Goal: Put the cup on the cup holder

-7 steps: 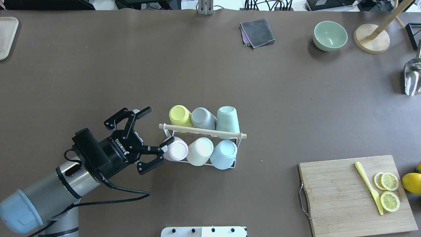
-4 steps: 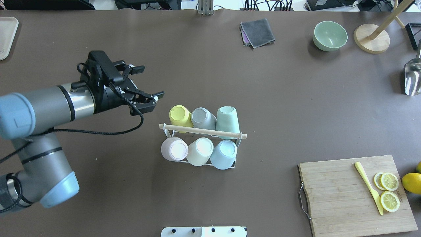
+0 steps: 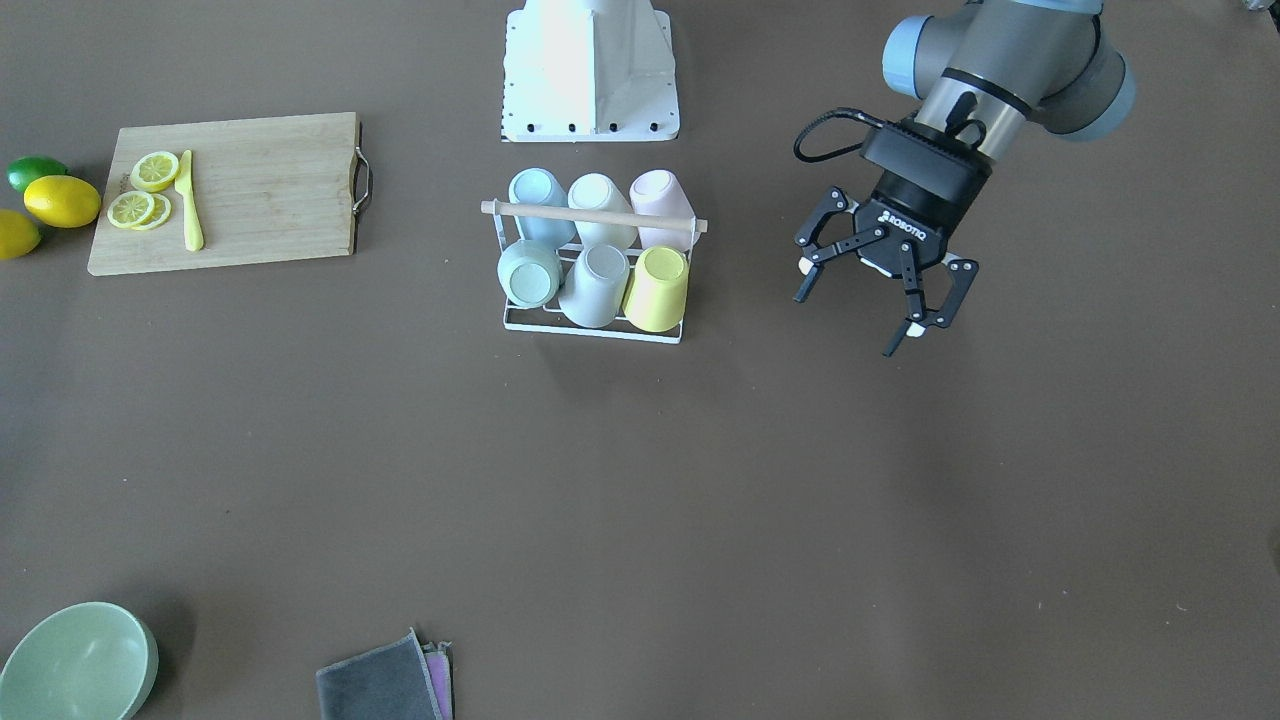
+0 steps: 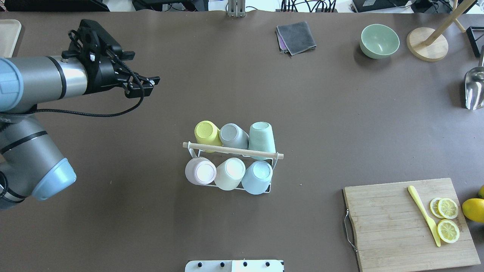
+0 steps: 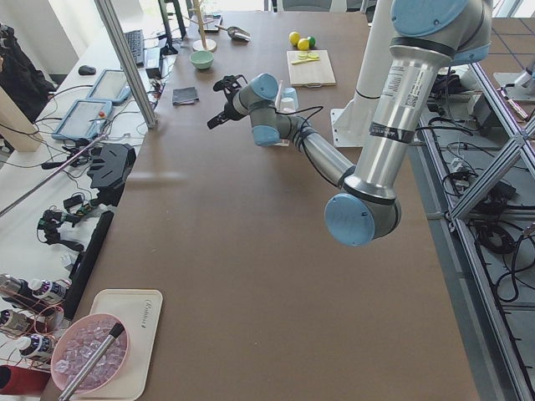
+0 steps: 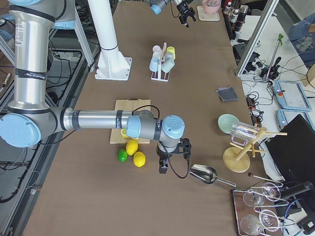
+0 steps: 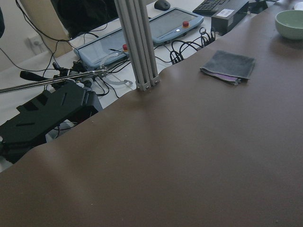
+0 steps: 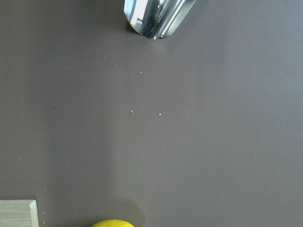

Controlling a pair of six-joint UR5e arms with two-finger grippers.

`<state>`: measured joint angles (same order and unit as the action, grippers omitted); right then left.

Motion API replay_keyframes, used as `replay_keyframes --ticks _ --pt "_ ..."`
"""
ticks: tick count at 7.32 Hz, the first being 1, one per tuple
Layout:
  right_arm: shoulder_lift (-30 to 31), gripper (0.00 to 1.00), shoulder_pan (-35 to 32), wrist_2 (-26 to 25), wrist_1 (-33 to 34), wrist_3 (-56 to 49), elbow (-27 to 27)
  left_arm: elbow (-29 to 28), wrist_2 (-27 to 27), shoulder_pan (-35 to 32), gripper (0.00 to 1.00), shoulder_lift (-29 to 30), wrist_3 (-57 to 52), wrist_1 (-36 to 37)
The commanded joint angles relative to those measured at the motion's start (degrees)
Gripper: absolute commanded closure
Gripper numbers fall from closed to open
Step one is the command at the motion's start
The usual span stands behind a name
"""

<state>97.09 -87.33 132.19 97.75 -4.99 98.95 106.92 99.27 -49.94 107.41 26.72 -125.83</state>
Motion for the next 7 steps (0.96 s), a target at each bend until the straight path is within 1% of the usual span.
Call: replay_keyframes --ticks 1,2,3,4,5,7 --pt "-0.1 0.0 0.0 0.0 0.0 0.1 0.4 0.7 7.2 -5.2 0.02 -0.3 1.0 13.4" --pt "-0.2 0.0 0.0 0.0 0.0 0.1 0.4 -0.1 13.8 -9.6 0.02 -0.3 0.8 22.6" --pt "-0.3 0.0 0.0 -0.1 0.0 0.1 0.3 -0.6 18.9 -11.0 0.02 -0.2 0.6 30.9" --pt "-0.3 0.0 0.0 -0.1 0.0 0.2 0.3 -0.6 19.1 -12.4 0.02 -0.4 0.4 38.6" --pt "-0.3 0.0 0.0 -0.1 0.0 0.1 0.3 -1.8 19.5 -14.3 0.02 -2.0 0.4 41.7" --pt "-0.3 0.0 0.0 -0.2 0.0 0.1 0.3 -3.9 25.5 -19.0 0.02 -6.4 0.4 40.5"
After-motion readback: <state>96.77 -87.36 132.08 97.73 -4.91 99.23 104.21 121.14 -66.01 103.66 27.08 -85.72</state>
